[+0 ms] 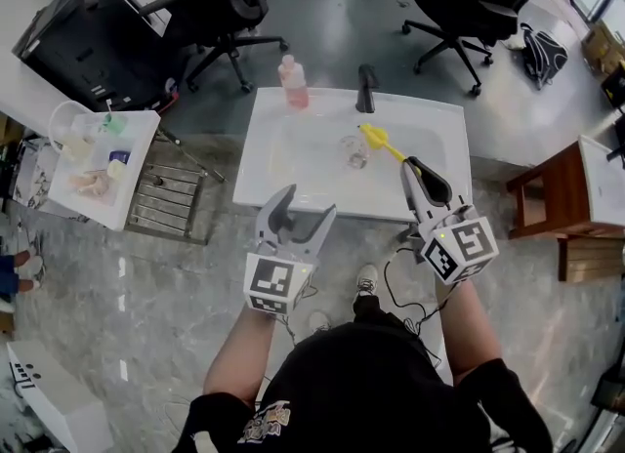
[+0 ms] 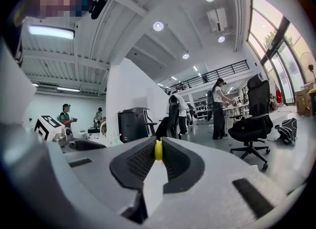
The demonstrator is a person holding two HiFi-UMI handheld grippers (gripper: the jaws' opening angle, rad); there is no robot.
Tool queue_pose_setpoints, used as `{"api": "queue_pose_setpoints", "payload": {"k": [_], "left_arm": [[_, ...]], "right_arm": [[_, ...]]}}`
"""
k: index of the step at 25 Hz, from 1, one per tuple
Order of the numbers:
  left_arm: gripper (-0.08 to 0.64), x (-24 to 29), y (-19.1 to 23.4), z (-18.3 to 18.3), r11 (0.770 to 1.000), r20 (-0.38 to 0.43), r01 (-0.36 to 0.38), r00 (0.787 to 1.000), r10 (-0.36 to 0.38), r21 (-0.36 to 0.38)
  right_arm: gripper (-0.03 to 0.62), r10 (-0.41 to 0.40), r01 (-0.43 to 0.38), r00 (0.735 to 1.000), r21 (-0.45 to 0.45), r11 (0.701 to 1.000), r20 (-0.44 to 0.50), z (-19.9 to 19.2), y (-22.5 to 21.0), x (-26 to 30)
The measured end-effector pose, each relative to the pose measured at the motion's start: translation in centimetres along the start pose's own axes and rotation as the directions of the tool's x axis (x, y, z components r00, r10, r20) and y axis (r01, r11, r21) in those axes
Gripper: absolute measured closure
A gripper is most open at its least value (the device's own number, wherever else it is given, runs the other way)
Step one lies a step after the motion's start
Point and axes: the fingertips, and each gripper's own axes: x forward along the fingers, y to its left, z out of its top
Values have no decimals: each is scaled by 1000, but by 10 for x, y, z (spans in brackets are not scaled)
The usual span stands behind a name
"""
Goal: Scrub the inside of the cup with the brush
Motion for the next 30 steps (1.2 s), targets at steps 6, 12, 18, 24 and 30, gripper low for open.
{"api": "queue_pose_setpoints", "payload": {"k": [6, 12, 18, 24, 30], "left_arm": [[282, 39, 13, 1, 999, -18, -43, 999, 43, -2], [282, 69, 22, -2, 996, -50, -90, 995, 89, -1], [282, 89, 30, -14, 991, -76, -136, 988, 134, -10], [282, 102, 39, -32, 989, -126, -146, 982, 144, -3], [282, 116, 43, -49, 992, -169, -111, 978, 119, 55]], "right_arm": [[553, 67, -67, 998, 3, 998, -20, -6, -26, 32], [552, 127, -126, 991, 18, 992, -34, -10, -48, 55], [554, 176, -174, 983, 29, 984, -61, -23, -64, 72], [552, 207, -204, 974, 44, 978, -90, -39, -68, 83], [553, 215, -212, 969, 40, 976, -123, -50, -69, 86]]}}
